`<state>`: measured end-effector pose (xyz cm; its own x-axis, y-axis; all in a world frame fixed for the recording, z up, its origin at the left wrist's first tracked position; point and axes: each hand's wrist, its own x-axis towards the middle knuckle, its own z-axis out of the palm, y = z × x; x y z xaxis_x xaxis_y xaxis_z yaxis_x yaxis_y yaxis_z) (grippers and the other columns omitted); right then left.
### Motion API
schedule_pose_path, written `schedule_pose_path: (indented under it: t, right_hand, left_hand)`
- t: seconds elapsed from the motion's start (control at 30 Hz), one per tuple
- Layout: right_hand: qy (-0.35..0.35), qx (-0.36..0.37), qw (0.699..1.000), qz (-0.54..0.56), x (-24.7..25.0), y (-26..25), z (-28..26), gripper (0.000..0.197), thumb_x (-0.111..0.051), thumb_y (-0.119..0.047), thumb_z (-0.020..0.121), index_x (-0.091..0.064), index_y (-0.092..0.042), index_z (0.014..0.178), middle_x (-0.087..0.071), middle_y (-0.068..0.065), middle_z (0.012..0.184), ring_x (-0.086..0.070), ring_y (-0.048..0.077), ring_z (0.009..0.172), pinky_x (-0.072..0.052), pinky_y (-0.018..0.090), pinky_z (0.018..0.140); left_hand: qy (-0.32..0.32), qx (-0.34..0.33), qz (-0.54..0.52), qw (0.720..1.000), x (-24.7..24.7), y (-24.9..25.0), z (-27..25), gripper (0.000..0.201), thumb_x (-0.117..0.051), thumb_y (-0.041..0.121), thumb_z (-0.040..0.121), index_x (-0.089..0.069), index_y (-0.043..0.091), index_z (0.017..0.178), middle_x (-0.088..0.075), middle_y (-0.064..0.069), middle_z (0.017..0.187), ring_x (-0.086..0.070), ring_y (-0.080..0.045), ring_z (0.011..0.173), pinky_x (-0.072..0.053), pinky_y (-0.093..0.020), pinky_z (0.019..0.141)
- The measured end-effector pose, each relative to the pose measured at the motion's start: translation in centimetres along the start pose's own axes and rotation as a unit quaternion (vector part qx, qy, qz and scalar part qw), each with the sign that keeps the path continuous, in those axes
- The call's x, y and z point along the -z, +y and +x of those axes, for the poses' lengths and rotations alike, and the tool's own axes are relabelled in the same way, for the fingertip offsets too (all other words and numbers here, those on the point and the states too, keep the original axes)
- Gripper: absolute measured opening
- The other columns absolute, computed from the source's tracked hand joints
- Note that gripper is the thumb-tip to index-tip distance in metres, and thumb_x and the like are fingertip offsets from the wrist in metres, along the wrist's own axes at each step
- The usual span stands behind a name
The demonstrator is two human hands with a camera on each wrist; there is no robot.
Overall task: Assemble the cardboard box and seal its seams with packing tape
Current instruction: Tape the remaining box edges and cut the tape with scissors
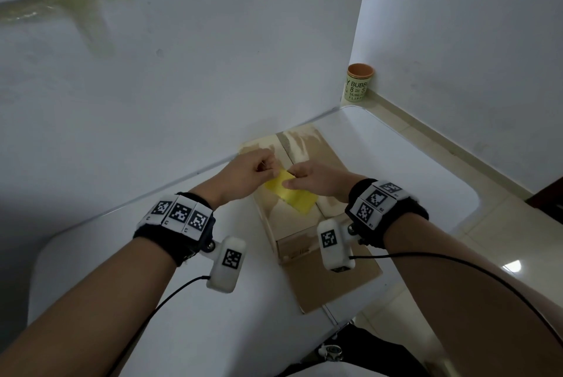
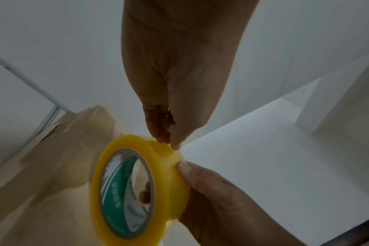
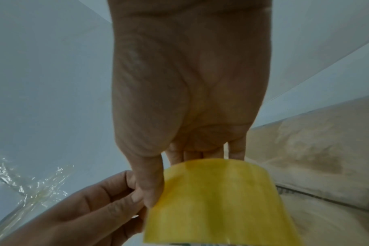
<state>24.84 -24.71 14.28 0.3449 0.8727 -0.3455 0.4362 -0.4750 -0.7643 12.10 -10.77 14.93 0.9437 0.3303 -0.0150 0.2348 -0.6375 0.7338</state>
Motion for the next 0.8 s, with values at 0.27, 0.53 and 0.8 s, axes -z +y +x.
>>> schedule_pose_path:
  t: [0.27, 0.53, 0.8]
  right_hand:
    - [0.051, -0.023, 0.996, -0.075, -0.3, 1.4, -0.8, 0.046, -0.062, -0.042, 0.088, -0.042, -0.01, 0.062, -0.032, 0.008, 0.062, -0.033, 0.019, 0.059, -0.022, 0.027, 0.053]
    - [0.077, 0.032, 0.996, -0.042, -0.7, 1.0, -1.4, 0.032, -0.066, -0.032, 0.088, -0.056, -0.007, 0.071, -0.041, 0.001, 0.061, -0.038, 0.011, 0.057, -0.028, 0.023, 0.054]
    - [0.118, 0.033, 0.992, -0.021, -0.7, 1.7, -2.3, 0.033, -0.065, -0.036, 0.088, -0.058, -0.008, 0.071, -0.038, -0.004, 0.057, -0.037, 0.009, 0.054, -0.027, 0.022, 0.053]
  left_hand:
    - [0.161, 0.075, -0.124, 0.976, 1.1, -1.1, -0.5, 0.006, -0.044, 0.008, 0.098, -0.045, 0.009, 0.092, -0.07, -0.012, 0.088, -0.069, -0.027, 0.082, -0.056, -0.036, 0.082]
    - [0.08, 0.061, 0.03, 0.994, -3.7, -0.5, -2.4, 0.024, -0.054, 0.016, 0.096, -0.067, 0.015, 0.116, -0.068, -0.001, 0.112, -0.062, -0.018, 0.104, -0.044, -0.025, 0.09]
    - [0.155, 0.083, -0.09, 0.98, -4.0, 1.4, -2.5, 0.009, -0.066, 0.019, 0.086, -0.074, 0.014, 0.089, -0.073, 0.002, 0.088, -0.067, -0.012, 0.085, -0.051, -0.026, 0.077]
